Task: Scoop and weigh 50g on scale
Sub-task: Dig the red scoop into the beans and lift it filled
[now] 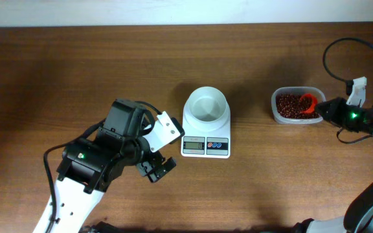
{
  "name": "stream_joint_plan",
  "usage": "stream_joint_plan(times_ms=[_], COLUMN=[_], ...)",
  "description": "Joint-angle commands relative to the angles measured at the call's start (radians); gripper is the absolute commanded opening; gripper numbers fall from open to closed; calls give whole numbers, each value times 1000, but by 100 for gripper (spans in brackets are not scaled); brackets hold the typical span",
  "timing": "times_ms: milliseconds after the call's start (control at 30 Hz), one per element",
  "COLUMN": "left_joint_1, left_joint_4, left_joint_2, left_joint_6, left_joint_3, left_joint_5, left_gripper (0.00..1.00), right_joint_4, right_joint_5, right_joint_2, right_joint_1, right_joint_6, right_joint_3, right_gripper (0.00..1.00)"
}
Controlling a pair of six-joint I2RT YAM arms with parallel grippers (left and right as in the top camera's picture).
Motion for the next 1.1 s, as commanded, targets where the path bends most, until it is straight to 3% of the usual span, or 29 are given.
stream_joint_plan(times_ms=[0,600,1067], left_joint_1=[6,6,6], left_joint_4=[-2,-2,-1], left_joint_2=[-5,-5,-5], left_joint_6=[16,16,16], left_joint_3=[23,23,23], left_joint_5=[-3,-3,-3], left_gripper=[99,99,99], right_joint_4=[-7,-25,-51], right_joint_5=[-25,-259,-520], right_joint_2=[-24,-24,-24], right_joint_1=[-10,-135,-139], right_joint_6=[40,95,95], right_joint_3=[-6,-6,-6], right_gripper=[4,4,4])
